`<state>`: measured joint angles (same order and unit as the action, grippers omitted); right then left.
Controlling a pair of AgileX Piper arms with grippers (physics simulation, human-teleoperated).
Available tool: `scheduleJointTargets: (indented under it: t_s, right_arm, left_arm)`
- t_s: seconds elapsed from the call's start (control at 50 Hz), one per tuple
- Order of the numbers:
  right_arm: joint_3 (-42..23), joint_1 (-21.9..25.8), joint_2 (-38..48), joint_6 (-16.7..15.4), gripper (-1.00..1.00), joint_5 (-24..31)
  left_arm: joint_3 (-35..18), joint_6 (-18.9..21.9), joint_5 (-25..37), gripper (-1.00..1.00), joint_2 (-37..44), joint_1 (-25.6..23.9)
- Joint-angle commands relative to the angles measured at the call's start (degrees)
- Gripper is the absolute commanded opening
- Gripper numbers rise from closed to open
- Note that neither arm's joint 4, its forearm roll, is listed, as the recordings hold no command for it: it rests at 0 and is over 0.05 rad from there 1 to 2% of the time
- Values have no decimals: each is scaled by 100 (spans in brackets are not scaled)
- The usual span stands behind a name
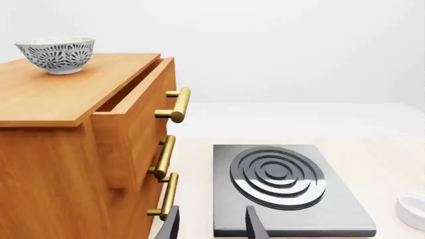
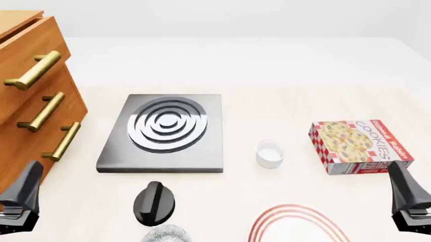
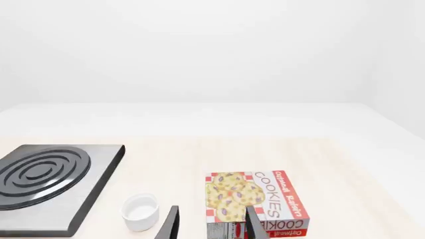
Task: Pick the akita bowl on the wooden cabinet and place it on the plate.
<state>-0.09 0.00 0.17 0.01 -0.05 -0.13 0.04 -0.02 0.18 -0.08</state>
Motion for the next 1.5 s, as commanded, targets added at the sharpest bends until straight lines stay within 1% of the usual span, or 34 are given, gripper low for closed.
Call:
scheduleJointTargets:
  t_s: [0.02, 0.22, 0.28, 0.34, 0.36, 0.42, 0.62, 0.64, 0.7, 0.72, 0.74, 0.76, 0.78, 0.82, 0.84, 0.86, 0.88, 0.98, 1.12, 1.22, 1.26, 1.32, 1.4, 1.44, 1.5]
  right_arm:
    - [-14, 0, 29, 0, 100, -10]
    - [-15, 0, 33, 1, 100, -14]
    - [-15, 0, 36, 1, 100, -16]
    - [-16, 0, 38, 1, 100, -18]
    - [-16, 0, 38, 1, 100, -19]
    - [-16, 1, 39, 1, 100, -20]
    - [-15, 1, 36, 0, 100, -17]
    - [-15, 1, 36, 0, 100, -17]
    - [-15, 1, 34, 0, 100, -16]
    - [-15, 1, 34, 0, 100, -16]
    - [-15, 1, 32, 0, 100, -15]
    - [-15, 1, 32, 0, 100, -14]
    - [-15, 1, 31, 0, 100, -13]
    - [-15, 1, 30, 0, 100, -12]
    - [-15, 1, 30, 0, 100, -12]
    - [-16, 1, 29, 0, 100, -11]
    - [-16, 0, 29, 0, 100, -10]
    - [-18, 0, 28, 1, 100, -7]
    - [-20, 0, 26, 2, 100, -3]
    - [-20, 1, 24, 1, 100, 0]
    - [-20, 1, 23, -1, 100, 0]
    - [-20, 0, 24, 2, 100, 0]
    - [-20, -1, 23, 1, 100, 0]
    - [-20, -1, 23, 1, 100, 0]
    - [-20, -1, 23, 2, 100, 0]
  left_arm:
    - [-42, 3, 20, 100, 30, -41]
    - [-33, 6, -29, 100, 146, -135]
    - [-97, -97, -51, 100, 285, -128]
    - [-188, -361, -124, 100, 613, 29]
    - [-248, -345, -63, 100, 593, 8]
    - [-520, -362, 152, 100, 650, 52]
    - [-1495, -340, 1146, 100, 439, -134]
    - [-1497, -340, 1151, 100, 437, -134]
    - [-1806, -273, 1391, 100, 437, -237]
    - [-1808, -273, 1394, 100, 436, -237]
    - [-1950, -249, 1507, 100, 445, -286]
    - [-1952, -249, 1510, 100, 444, -286]
    - [-2094, -211, 1605, 100, 470, -329]
    - [-2208, -171, 1678, 100, 484, -357]
    - [-2209, -171, 1679, 100, 484, -357]
    - [-2366, -165, 1784, 100, 525, -369]
    - [-2424, -221, 1815, 100, 583, -358]
    - [-2755, -187, 2026, 100, 707, -416]
    - [-3222, -172, 2047, 100, 1173, -453]
    - [-3614, -334, 2097, 100, 1619, -438]
    - [-3758, -475, 2145, 100, 1824, -425]
    - [-4008, -472, 2214, 100, 2025, -416]
    - [-4321, -491, 2308, 100, 2255, -327]
    - [-4544, -583, 2381, 100, 2439, -216]
    - [-4772, -610, 2480, 100, 2607, -113]
